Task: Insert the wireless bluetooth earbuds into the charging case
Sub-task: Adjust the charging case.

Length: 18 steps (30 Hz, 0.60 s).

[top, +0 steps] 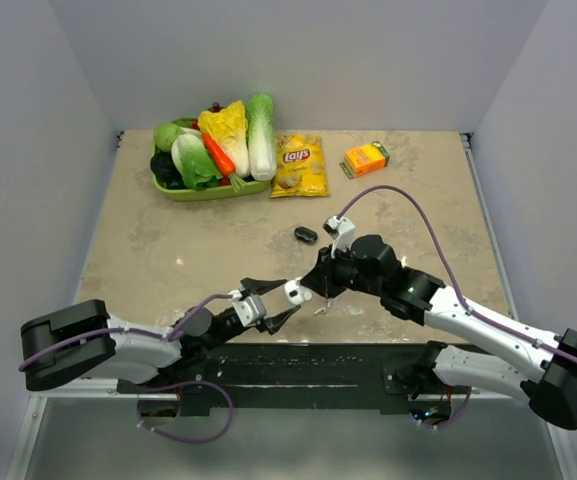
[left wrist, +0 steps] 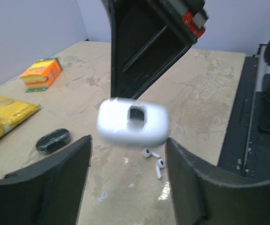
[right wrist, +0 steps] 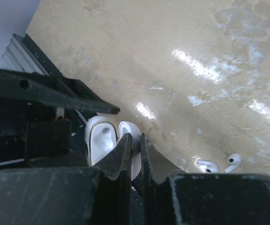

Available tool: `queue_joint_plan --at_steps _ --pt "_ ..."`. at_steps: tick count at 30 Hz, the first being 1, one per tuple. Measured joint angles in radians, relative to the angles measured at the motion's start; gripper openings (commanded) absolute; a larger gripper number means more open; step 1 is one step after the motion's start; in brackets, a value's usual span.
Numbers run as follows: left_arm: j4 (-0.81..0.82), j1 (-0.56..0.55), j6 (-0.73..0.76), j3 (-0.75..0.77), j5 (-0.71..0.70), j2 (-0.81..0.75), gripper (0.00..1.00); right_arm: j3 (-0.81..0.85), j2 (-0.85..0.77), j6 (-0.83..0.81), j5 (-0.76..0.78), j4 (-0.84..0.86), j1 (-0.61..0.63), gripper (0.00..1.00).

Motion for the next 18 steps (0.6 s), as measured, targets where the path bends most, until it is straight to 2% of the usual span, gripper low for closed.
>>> queue_joint_plan --at_steps 9,13,16,18 --pt "-0.026 0.004 -0.043 -0.003 -0.129 -0.064 1.0 0.098 -0.054 -0.167 0.01 -0.107 -0.01 0.0" --pt "-0.037 0.005 -0.08 -0.005 -0.161 -0.144 1.0 0.112 -0.074 -0.227 0.022 -0.156 0.001 0.0" --pt "-0.092 0.013 -0.125 0.006 -0.108 -0.277 1.0 0.159 -0.076 -0.28 0.096 -0.205 0.064 0.0" --pt "-0.156 0.026 -0.154 0.042 -0.024 -0.352 1.0 0.208 -0.075 -0.325 0.155 -0.237 0.137 0.0"
